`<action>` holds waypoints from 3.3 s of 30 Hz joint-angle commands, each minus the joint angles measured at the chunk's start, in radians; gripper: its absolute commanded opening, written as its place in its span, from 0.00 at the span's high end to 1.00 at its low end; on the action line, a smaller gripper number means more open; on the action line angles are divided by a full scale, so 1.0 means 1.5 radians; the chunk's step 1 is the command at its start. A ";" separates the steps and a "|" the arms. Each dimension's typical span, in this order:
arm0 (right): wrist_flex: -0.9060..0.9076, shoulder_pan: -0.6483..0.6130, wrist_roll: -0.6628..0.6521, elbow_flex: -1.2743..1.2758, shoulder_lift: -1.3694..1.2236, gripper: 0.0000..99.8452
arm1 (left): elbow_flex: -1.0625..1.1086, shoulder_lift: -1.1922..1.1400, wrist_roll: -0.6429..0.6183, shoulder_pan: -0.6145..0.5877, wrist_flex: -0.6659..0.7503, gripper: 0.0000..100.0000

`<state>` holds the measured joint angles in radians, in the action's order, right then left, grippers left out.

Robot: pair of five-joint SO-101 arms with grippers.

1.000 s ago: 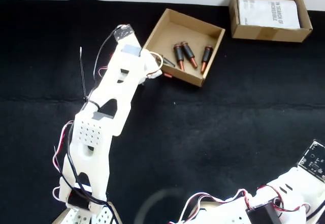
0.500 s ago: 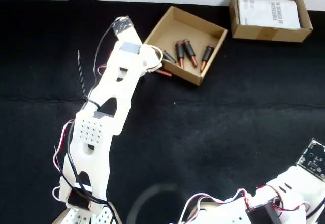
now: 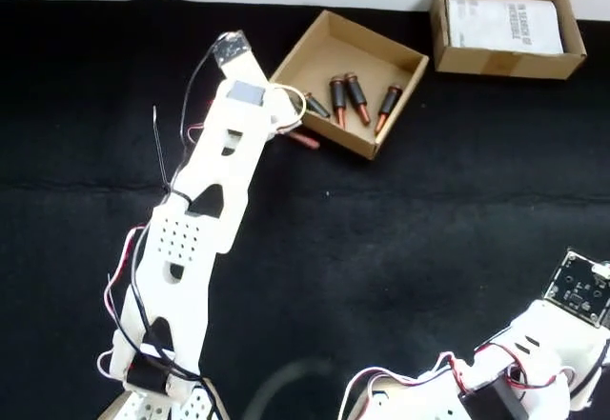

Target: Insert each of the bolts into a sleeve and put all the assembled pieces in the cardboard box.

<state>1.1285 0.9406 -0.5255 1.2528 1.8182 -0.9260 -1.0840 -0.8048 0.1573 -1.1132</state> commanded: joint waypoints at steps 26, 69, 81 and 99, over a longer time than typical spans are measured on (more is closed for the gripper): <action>-0.005 -0.587 -0.002 0.192 0.009 0.99 | -0.492 0.073 0.250 -0.013 -0.429 0.99; -0.666 -0.907 0.242 0.329 0.010 0.99 | 0.411 1.163 0.556 0.072 -0.389 0.99; -0.667 -1.011 0.242 0.319 0.010 0.99 | 0.751 1.237 0.556 0.073 0.020 0.99; -0.668 -0.939 0.355 0.362 0.009 0.99 | 1.087 1.292 0.373 0.137 0.537 0.99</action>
<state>0.1496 -0.4956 -0.0023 1.6686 1.8167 0.7081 0.8293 -0.1649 0.3092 -0.3506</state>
